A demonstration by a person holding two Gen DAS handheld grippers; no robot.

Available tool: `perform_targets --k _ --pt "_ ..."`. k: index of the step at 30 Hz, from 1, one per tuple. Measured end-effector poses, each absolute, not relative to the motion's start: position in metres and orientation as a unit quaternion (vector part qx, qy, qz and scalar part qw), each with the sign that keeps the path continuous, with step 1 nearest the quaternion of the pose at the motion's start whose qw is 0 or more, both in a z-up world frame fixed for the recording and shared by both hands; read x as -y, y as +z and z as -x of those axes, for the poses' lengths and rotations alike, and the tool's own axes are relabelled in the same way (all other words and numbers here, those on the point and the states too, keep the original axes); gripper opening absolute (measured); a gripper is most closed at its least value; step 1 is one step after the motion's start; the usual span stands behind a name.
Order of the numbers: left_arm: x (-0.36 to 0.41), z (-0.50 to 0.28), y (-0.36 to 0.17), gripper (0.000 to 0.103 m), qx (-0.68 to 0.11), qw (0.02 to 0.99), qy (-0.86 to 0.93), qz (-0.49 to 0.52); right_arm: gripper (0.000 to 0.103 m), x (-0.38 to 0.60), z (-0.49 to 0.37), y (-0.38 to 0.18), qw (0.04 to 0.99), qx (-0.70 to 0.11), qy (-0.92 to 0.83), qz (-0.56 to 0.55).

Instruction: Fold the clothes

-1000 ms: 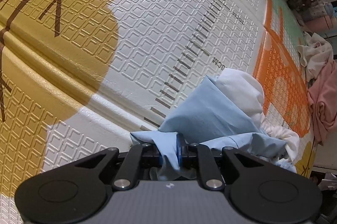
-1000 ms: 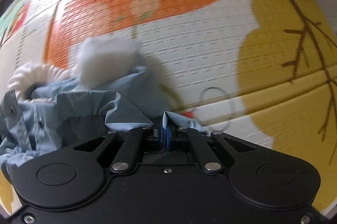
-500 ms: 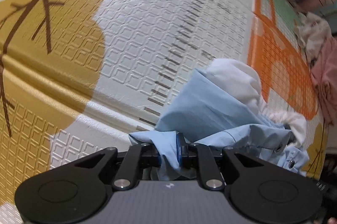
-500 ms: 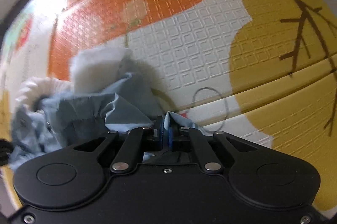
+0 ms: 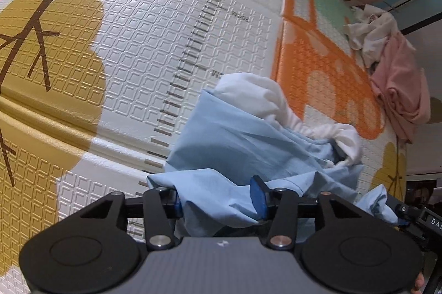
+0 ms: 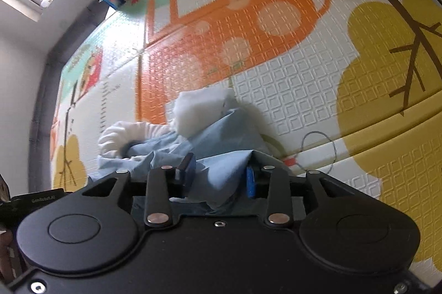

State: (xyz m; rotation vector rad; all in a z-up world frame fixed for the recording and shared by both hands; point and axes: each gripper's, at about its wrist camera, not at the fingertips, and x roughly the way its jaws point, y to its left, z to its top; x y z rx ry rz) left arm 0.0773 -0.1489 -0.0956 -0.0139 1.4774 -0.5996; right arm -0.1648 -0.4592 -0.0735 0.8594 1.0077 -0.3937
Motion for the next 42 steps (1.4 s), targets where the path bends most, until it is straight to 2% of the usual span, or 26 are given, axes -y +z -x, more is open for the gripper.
perform_targets --k 3,6,14,21,29,33,36,42 --pt "0.147 -0.078 -0.094 0.056 -0.665 0.694 -0.275 0.012 0.044 0.462 0.167 -0.072 0.752 -0.475 -0.167 -0.425" --pt "0.147 -0.078 -0.099 0.056 -0.670 0.696 -0.259 0.009 0.044 0.462 0.174 -0.067 0.745 -0.477 -0.165 -0.435" --pt "0.151 -0.082 -0.115 0.056 -0.679 0.696 -0.234 0.012 0.044 0.425 0.192 -0.015 0.803 -0.481 -0.118 -0.330" --pt "0.156 -0.080 -0.121 0.056 -0.682 0.694 -0.229 0.006 0.044 0.387 0.188 -0.024 0.789 -0.516 -0.081 -0.323" --pt "0.158 -0.082 -0.127 0.056 -0.687 0.690 -0.227 -0.002 0.044 0.331 0.160 -0.018 0.832 -0.522 -0.006 -0.188" --pt "0.160 -0.083 -0.128 0.056 -0.688 0.689 -0.229 -0.008 0.044 0.305 0.144 -0.010 0.855 -0.515 0.036 -0.059" --pt "0.161 -0.083 -0.128 0.056 -0.688 0.687 -0.232 -0.013 0.044 0.290 0.132 -0.012 0.843 -0.529 0.087 0.035" --pt "0.161 -0.084 -0.128 0.056 -0.688 0.685 -0.238 -0.019 0.044 0.268 0.118 -0.027 0.796 -0.564 0.175 0.133"
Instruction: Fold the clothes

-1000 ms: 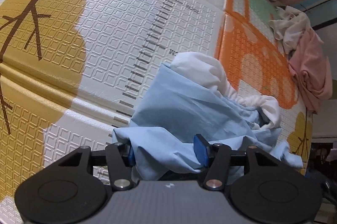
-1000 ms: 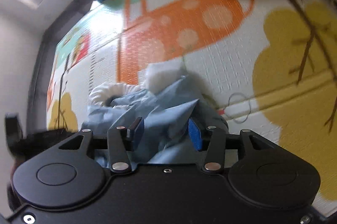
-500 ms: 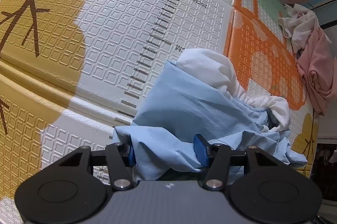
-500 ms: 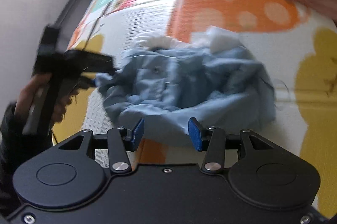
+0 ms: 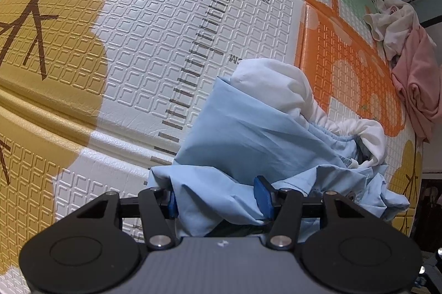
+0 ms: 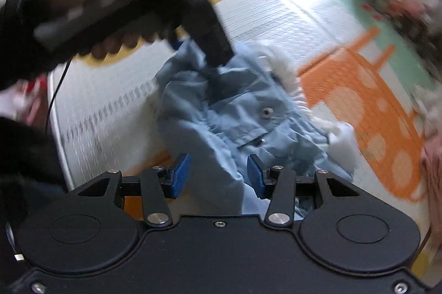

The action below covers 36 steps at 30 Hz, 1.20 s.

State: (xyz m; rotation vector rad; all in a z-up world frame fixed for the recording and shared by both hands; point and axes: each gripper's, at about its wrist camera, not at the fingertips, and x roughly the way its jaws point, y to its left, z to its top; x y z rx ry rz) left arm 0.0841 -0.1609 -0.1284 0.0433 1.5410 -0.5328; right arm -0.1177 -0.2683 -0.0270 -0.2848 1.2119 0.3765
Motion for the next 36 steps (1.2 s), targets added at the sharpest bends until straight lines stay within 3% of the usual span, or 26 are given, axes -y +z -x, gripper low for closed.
perform_targets --k 6,8,10,13,25,27,36 --pt "0.162 -0.086 -0.130 0.056 -0.689 0.683 -0.241 -0.024 0.041 0.257 0.098 -0.052 0.761 -0.593 0.202 0.170" --pt "0.162 -0.087 -0.130 0.056 -0.689 0.683 -0.242 -0.027 0.031 0.254 0.096 -0.061 0.753 -0.599 0.206 0.179" --pt "0.163 -0.087 -0.131 0.056 -0.690 0.682 -0.242 -0.029 0.011 0.251 0.096 -0.068 0.748 -0.602 0.209 0.186" --pt "0.162 -0.088 -0.128 0.056 -0.691 0.679 -0.244 -0.032 0.005 0.255 0.098 -0.067 0.750 -0.600 0.220 0.171" --pt "0.149 -0.086 -0.070 0.059 -0.651 0.708 -0.272 -0.043 0.004 0.269 0.104 -0.059 0.761 -0.595 0.224 0.131" --pt "0.145 -0.088 -0.060 0.066 -0.638 0.721 -0.269 -0.034 0.004 0.267 0.104 -0.060 0.758 -0.596 0.231 0.134" --pt "0.141 -0.080 -0.020 0.064 -0.592 0.737 -0.327 -0.004 0.004 0.266 0.104 -0.058 0.762 -0.592 0.225 0.134"
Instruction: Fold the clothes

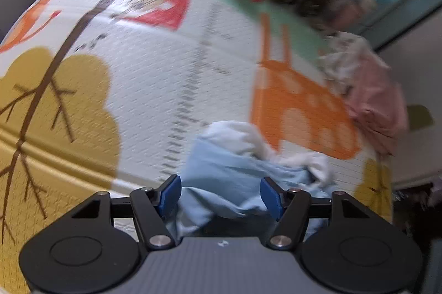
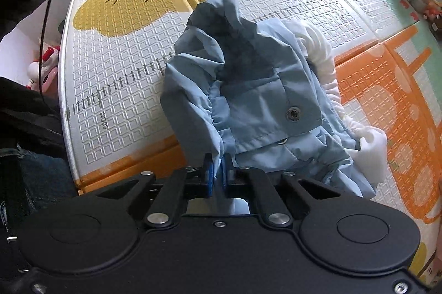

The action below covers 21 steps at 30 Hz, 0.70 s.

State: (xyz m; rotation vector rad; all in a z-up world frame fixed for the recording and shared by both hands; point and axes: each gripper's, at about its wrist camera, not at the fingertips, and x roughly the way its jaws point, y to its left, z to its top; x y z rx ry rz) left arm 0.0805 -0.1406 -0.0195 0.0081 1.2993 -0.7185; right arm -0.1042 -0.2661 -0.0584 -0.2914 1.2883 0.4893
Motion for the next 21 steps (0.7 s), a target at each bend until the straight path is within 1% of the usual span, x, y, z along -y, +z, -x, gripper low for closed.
perform_targets --k 4,5,9,10,14,18,21 --pt "0.156 -0.058 -0.001 0.061 -0.568 0.720 -0.397 -0.048 0.004 0.269 0.104 -0.056 0.767 -0.590 0.219 0.129" --pt "0.161 -0.053 -0.002 0.059 -0.569 0.712 -0.407 -0.060 0.004 0.270 0.104 -0.055 0.768 -0.589 0.217 0.128" --pt "0.181 -0.043 -0.015 0.045 -0.587 0.682 -0.425 -0.098 0.004 0.271 0.105 -0.053 0.772 -0.586 0.212 0.126" --pt "0.185 -0.042 -0.020 0.043 -0.595 0.672 -0.429 -0.100 0.004 0.271 0.105 -0.053 0.773 -0.585 0.211 0.125" --pt "0.196 -0.048 -0.048 0.042 -0.629 0.639 -0.433 -0.093 0.005 0.272 0.107 -0.052 0.776 -0.584 0.206 0.122" --pt "0.211 -0.058 -0.076 0.038 -0.645 0.638 -0.405 -0.114 0.005 0.272 0.108 -0.050 0.779 -0.582 0.200 0.118" --pt "0.220 -0.061 -0.093 0.037 -0.651 0.637 -0.390 -0.135 0.005 0.273 0.109 -0.049 0.783 -0.581 0.191 0.116"
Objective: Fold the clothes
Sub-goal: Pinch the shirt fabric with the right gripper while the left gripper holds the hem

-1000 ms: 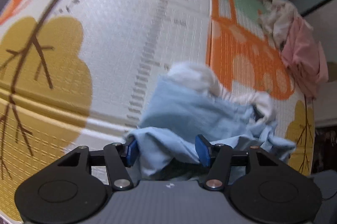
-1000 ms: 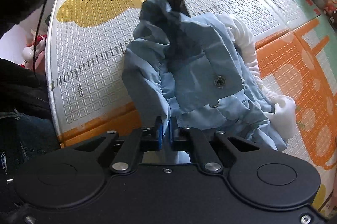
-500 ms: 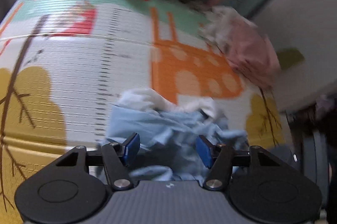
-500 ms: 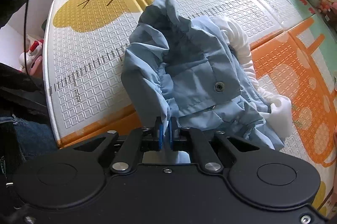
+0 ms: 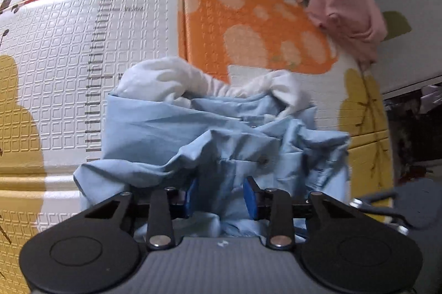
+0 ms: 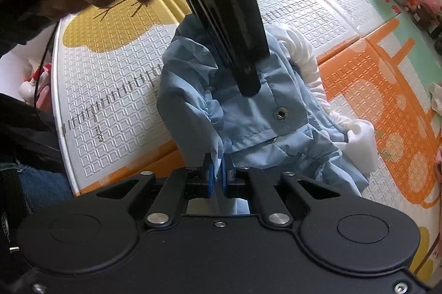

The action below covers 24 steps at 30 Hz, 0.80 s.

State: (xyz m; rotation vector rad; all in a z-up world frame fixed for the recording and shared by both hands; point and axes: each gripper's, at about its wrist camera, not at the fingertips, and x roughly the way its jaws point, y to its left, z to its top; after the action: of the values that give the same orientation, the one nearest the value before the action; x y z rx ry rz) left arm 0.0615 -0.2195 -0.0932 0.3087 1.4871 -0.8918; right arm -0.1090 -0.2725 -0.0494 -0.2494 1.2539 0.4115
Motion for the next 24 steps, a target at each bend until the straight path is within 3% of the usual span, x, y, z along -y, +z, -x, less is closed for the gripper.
perform_targets --k 17,24 --pt "0.239 -0.074 -0.141 0.036 -0.685 0.608 -0.357 -0.185 0.002 0.281 0.094 -0.007 0.817 -0.547 0.131 0.123" --pt "0.238 -0.080 -0.146 0.037 -0.695 0.602 -0.353 -0.172 0.002 0.291 0.069 -0.023 0.820 -0.548 0.103 0.126"
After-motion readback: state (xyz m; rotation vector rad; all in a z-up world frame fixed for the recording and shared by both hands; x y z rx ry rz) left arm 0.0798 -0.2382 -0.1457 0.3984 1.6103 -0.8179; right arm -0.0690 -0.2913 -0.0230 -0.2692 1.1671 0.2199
